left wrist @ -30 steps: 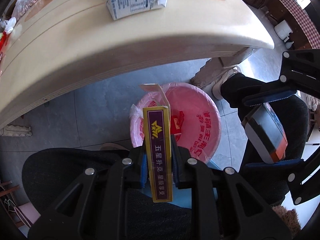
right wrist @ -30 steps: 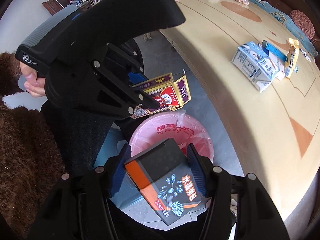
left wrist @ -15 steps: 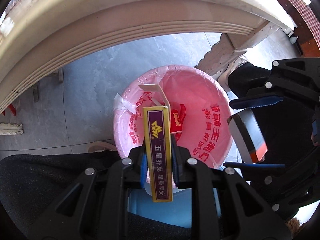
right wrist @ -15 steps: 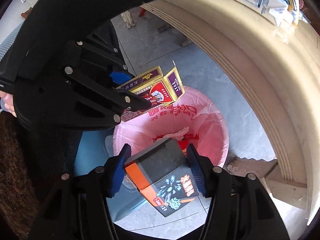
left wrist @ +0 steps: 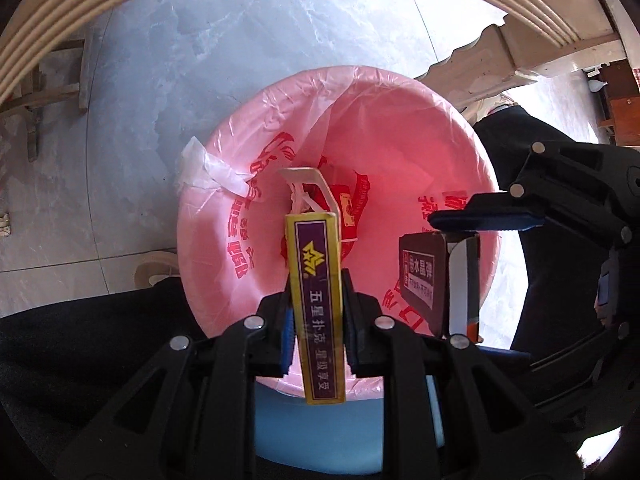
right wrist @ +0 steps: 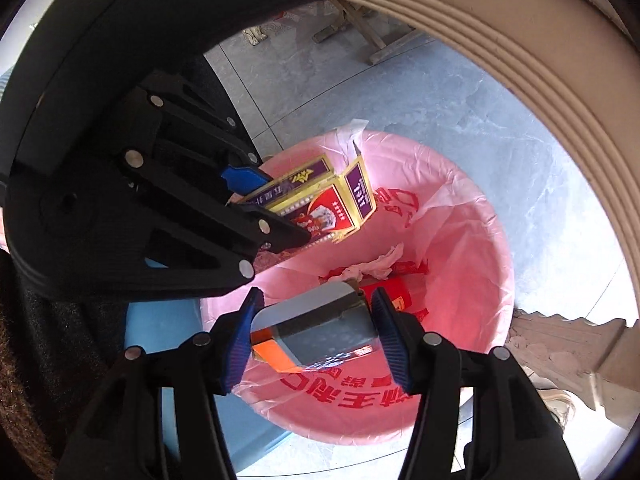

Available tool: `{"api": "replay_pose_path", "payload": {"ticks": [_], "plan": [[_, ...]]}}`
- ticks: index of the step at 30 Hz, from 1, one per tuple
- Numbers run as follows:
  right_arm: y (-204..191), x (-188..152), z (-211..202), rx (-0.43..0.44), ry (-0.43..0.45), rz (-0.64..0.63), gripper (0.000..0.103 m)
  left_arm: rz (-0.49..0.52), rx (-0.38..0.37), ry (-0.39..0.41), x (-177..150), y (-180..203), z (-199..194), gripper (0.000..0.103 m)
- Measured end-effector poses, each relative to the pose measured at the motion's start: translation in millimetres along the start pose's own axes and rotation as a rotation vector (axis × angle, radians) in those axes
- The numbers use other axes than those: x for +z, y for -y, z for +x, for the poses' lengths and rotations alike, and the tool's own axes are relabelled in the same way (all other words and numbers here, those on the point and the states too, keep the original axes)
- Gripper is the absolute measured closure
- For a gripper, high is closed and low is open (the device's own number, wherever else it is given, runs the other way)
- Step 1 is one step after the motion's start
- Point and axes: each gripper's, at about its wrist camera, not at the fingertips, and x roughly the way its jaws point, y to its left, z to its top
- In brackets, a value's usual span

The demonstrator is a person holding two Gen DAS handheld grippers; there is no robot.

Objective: Collect trash
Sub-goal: 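Open the left gripper over the bin while the right gripper releases the black box, then raise both tools from the bin back over the table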

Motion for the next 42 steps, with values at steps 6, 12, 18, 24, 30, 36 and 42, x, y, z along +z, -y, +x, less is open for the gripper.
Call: {"api": "replay_pose_path", "payload": {"ticks": [6, 12, 18, 24, 30, 36, 42], "plan": [[5.0, -6.3, 6.2, 0.001, -0.010, 0.009, 0.048, -0.011, -0.013, -0.033, 4.2, -1.5, 11.5, 0.083], [12.1, -6.9, 14.6, 0.004, -0.017, 0.019, 0.048, -0.017, 0.007, -0.052, 5.5, -1.5, 18.3, 0.083], [18.1, -7.5, 22.9, -0.001, -0.025, 0.018, 0.048, -0.026, 0.027, -0.071, 8.0, -3.8, 24.4, 0.081], [20.4, -9.8, 21.0, -0.018, -0.018, 0.032, 0.047, -0.042, 0.016, -0.077, 9.9, -7.2, 24.1, 0.053], [21.2, -10.3, 18.1, -0.038, -0.014, 0.036, 0.034, -0.061, 0.007, -0.068, 11.5, -10.6, 21.1, 0.041], [22.6, -8.9, 20.1, -0.052, -0.018, 0.044, 0.034, -0.069, 0.025, -0.057, 12.2, -11.1, 18.3, 0.035], [18.1, -10.9, 4.2, -0.089, 0.017, 0.072, 0.034, -0.060, 0.060, -0.012, 6.4, -11.6, -2.5, 0.035]]}}
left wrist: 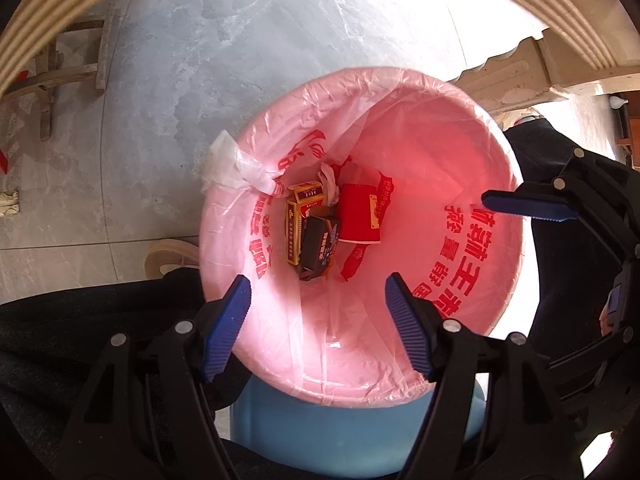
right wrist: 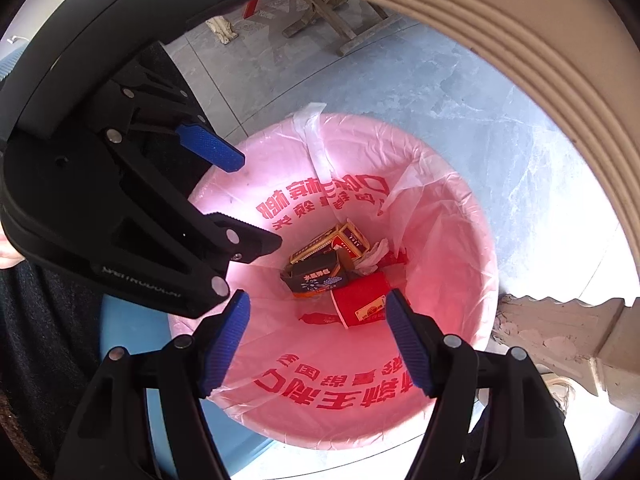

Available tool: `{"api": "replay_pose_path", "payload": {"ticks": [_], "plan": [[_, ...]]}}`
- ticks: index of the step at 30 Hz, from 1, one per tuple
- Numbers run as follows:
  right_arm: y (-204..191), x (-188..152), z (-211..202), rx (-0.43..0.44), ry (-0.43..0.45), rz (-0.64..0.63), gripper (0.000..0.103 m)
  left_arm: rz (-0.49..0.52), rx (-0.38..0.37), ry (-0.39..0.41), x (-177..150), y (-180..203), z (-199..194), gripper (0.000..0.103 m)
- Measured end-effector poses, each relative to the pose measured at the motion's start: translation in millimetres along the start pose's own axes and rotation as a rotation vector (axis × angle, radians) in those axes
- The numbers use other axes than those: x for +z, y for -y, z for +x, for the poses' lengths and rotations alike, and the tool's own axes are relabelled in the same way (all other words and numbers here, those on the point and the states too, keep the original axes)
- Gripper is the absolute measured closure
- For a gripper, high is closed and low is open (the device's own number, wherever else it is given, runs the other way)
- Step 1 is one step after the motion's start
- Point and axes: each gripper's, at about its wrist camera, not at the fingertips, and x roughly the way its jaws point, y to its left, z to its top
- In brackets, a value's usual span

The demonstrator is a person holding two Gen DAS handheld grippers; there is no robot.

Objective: Collect trash
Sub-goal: 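Raise both tools from the bin back over the table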

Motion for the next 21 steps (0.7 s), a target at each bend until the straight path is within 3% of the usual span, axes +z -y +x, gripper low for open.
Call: {"api": "replay_pose_path", "payload": {"ticks": [5, 6, 7, 13, 16, 21], "plan": [[-5.9, -3.3, -49.9, -0.045, 0.108, 0.083, 0.034, 0.042, 0.070, 0.090, -17.6, -1.4, -46.9, 0.035], [-8.1, -4.9, -61.8, -0.049, 0.131, 0.105, 0.030, 0.058, 0.084, 0.114, -22.4, -2.1, -60.5, 0.035], [-9.6, -6.8, -75.9, -0.066, 0.161, 0.131, 0.024, 0.073, 0.096, 0.144, -27.4, -3.6, -76.3, 0.035], [-3.1, -15.7, -165.5, -0.088, 0.358, 0.298, 0.019, 0.167, 0.223, 0.379, -38.8, -12.0, -190.3, 0.024], [2.9, -5.8, -212.6, -0.169, 0.446, 0.341, 0.018, 0.220, 0.249, 0.469, -31.9, -14.8, -246.2, 0.021], [2.3, 28.5, -292.0, -0.336, 0.568, 0.262, 0.011, 0.355, 0.327, 0.559, -14.9, -6.5, -317.0, 0.018]]}}
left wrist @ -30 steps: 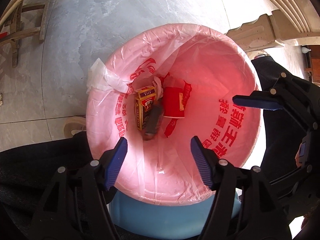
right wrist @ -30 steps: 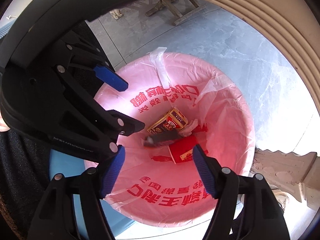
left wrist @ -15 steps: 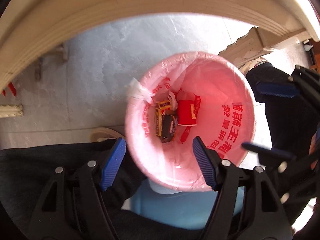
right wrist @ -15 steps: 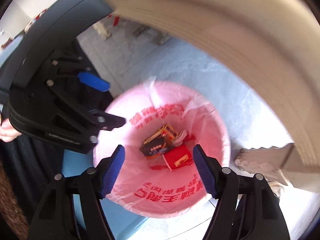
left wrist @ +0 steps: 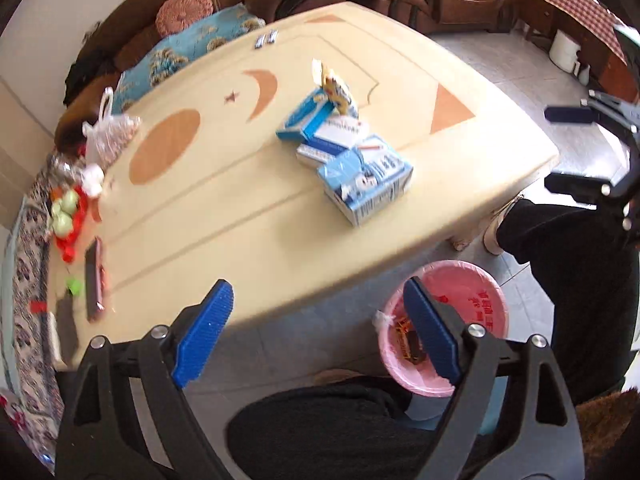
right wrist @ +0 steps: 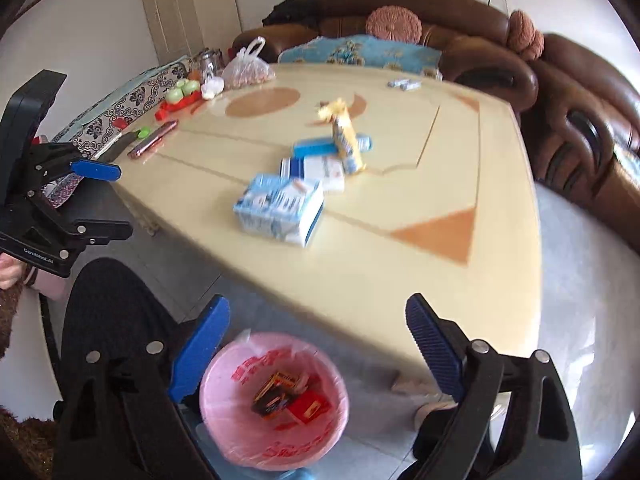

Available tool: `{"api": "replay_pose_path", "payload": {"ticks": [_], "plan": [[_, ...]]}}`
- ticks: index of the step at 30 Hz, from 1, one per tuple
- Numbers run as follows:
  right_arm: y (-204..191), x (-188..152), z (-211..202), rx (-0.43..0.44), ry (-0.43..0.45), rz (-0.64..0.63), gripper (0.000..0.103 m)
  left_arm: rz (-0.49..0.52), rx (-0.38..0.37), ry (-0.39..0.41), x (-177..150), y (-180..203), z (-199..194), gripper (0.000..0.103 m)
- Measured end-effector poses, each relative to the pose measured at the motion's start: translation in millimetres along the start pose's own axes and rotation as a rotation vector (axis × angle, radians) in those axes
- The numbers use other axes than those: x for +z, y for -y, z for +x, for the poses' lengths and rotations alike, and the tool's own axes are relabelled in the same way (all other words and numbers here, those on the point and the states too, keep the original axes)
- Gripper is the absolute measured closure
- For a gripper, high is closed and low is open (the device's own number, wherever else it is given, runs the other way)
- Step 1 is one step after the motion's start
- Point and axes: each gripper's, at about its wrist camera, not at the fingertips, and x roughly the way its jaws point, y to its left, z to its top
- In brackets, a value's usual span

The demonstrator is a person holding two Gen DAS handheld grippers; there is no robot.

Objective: Collect trash
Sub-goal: 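Raise both tools from the bin back over the table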

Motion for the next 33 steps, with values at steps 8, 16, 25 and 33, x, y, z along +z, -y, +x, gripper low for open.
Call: {"api": "replay_pose_path", "payload": {"ticks": [8, 16, 25, 33], "plan": [[22.3, 92.8, -35.0, -0.033, 0.133, -0.078, 0.011, 0.152, -0.011, 0.023, 57.6, -16.8, -28.7, 0.017], [41.8, 129.6, -10.6, 0.001, 0.111, -0.077, 0.011, 0.290, -0.066, -0.008, 75.2, -2.6, -16.2, 0.017], [49.6, 143.7, 18.9, 0.013, 0.078, -0.110, 0.011, 0.370, -0.213, -0.080, 86.1, 11.5, 17.2, 0.017], [50.7, 142.5, 58.2, 0.080, 0.028, -0.135, 0.011, 0.424, -0.282, -0.114, 88.3, 26.2, 47.4, 0.017]]}}
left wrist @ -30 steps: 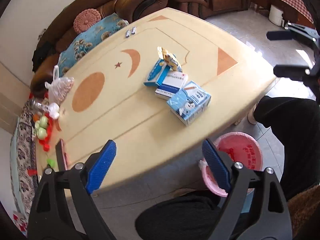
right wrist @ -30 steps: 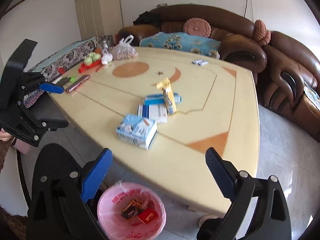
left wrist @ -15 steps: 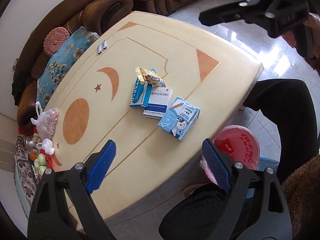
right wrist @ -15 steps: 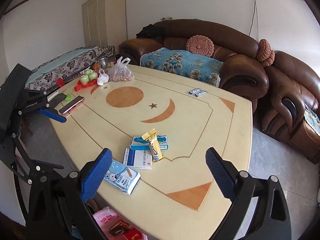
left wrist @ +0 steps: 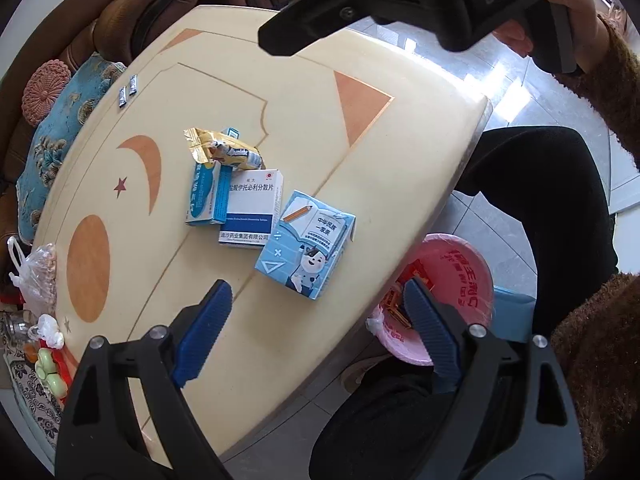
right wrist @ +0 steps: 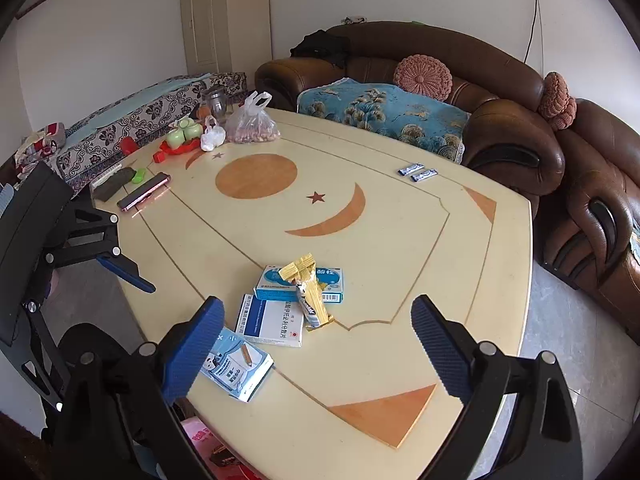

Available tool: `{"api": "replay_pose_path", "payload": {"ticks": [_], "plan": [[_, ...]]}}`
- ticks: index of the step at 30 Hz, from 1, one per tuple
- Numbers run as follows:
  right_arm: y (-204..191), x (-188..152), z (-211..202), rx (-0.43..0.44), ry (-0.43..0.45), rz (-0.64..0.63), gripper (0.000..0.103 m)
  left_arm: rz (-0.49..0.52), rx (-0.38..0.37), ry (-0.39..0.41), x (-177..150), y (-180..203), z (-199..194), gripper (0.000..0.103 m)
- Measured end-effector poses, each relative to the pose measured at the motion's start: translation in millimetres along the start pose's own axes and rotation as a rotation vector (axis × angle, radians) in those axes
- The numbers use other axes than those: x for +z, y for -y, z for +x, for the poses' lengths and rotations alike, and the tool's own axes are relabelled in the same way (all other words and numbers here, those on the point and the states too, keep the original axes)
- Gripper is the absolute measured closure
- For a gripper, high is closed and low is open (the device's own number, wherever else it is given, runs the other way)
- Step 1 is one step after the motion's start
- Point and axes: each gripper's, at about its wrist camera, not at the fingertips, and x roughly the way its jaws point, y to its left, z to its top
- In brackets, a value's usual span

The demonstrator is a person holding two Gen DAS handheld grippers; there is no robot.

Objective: Collect trash
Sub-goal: 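Raise both tools from the bin back over the table, then grasp the blue-white milk carton with the left gripper while the right grasps the yellow snack bag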

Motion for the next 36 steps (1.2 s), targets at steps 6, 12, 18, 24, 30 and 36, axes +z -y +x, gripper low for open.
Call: {"api": "replay_pose_path", "payload": {"ticks": [6, 12, 18, 24, 30, 36], "plan": [[0.7, -8.0, 36.2, 0.056, -0.053, -0.010, 0.011, -0.001, -0.057, -0.034, 9.8, -6.9, 27.0, 0.017], [2.2, -14.5, 76.8, 0.096, -0.103, -0.027, 0.011, 0.004, -0.110, -0.057, 16.2, -14.7, 50.8, 0.017], [8.0, -17.4, 115.1, 0.146, -0.124, -0.010, 0.011, 0.018, -0.148, -0.080, 20.2, -17.6, 73.7, 0.017], [10.5, -14.7, 143.9, 0.201, -0.124, -0.008, 0.020, 0.027, -0.177, -0.087, 22.6, -19.7, 91.1, 0.017], [4.9, -21.1, 167.9, 0.220, -0.155, -0.021, 0.049, 0.043, -0.209, -0.054, 21.4, -17.4, 90.4, 0.017], [6.5, -22.1, 177.0, 0.217, -0.157, -0.006, 0.058, 0.028, -0.233, -0.035, 20.1, -22.2, 88.3, 0.017]]}}
